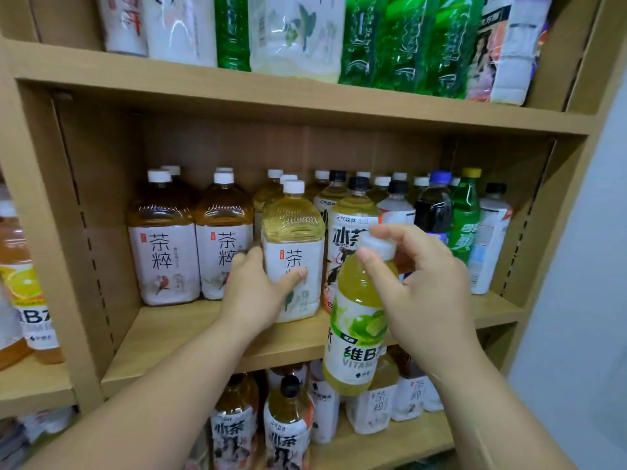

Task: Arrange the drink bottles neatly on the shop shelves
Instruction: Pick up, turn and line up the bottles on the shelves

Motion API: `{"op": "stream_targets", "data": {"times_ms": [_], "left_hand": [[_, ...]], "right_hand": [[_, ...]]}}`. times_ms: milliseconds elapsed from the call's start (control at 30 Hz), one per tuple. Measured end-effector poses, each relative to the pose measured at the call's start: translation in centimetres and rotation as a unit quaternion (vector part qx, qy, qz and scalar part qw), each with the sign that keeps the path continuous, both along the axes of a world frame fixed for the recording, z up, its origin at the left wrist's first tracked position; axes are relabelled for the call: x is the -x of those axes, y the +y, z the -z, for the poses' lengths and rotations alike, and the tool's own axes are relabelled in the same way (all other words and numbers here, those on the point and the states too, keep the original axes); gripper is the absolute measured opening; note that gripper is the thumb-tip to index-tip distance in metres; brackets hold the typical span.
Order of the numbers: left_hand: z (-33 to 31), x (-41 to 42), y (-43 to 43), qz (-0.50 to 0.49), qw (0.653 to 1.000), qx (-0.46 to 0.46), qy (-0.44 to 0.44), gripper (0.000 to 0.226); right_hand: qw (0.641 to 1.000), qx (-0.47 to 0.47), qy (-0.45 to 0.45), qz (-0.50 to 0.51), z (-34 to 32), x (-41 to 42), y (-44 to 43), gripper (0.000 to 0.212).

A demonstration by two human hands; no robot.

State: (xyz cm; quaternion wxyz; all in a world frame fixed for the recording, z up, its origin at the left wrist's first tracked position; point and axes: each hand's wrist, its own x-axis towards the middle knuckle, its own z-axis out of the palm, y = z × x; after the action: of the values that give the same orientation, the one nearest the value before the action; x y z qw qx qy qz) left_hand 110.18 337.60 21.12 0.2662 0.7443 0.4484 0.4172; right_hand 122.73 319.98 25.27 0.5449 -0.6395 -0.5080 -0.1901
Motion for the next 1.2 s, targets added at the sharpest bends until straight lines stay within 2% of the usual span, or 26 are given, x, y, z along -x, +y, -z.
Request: {"op": "stream_targets", "data": {"times_ms": [100, 167, 200, 300, 367, 400, 533, 633, 767, 1200], "left_hand": [[0.6, 0.7, -0.5, 0.001, 1.000, -0.012, 0.006, 0.073], [1.1, 1.9, -2.2, -0.001, 0.999, -0.028, -0.046, 0.088], [1.4, 2.7, -3.3, 0.013, 0.995, -0.034, -0.090, 0.087], [2.4, 5.4, -6.5, 0.173, 0.970, 0.009, -0.173, 0.074], [2.4, 6.9, -8.0, 0.293, 0.942, 0.058, -0.155, 0.070], [2.4, 7.5, -8.2, 0.305, 0.943, 0.053, -0.126, 0.071], [2.3, 10.4, -8.0, 0.157, 0.985, -0.043, -0.055, 0.065], [1.9, 13.9, -8.0, 0.115, 0.991, -0.043, -0.059, 0.055], [1.2, 19.2, -8.0, 0.059, 0.994, -0.062, -0.066, 0.052], [0.0, 37.6, -5.4, 0.010, 0.995, -0.063, -0.079, 0.043]], "right_hand": [[1.000, -0.002, 0.017, -0.023, 0.5, 0.1, -0.1, 0.022], [0.998, -0.007, 0.025, -0.049, 0.9, 0.6, 0.2, 0.021], [0.997, -0.005, 0.029, -0.065, 1.1, 1.0, 0.4, 0.022], [0.992, 0.011, 0.045, -0.117, 1.9, 2.4, 1.3, 0.024], [0.989, 0.017, 0.041, -0.143, 2.0, 3.4, 2.1, 0.027], [0.987, 0.015, 0.036, -0.155, 1.9, 4.1, 2.6, 0.028], [0.978, 0.001, 0.016, -0.206, 1.6, 7.2, 4.6, 0.027], [0.971, -0.008, 0.004, -0.240, 1.2, 10.6, 6.0, 0.023], [0.954, -0.024, 0.010, -0.299, 0.3, 15.7, 7.4, 0.021], [0.936, -0.021, 0.018, -0.351, -1.2, 34.1, 11.7, 0.021]]}}
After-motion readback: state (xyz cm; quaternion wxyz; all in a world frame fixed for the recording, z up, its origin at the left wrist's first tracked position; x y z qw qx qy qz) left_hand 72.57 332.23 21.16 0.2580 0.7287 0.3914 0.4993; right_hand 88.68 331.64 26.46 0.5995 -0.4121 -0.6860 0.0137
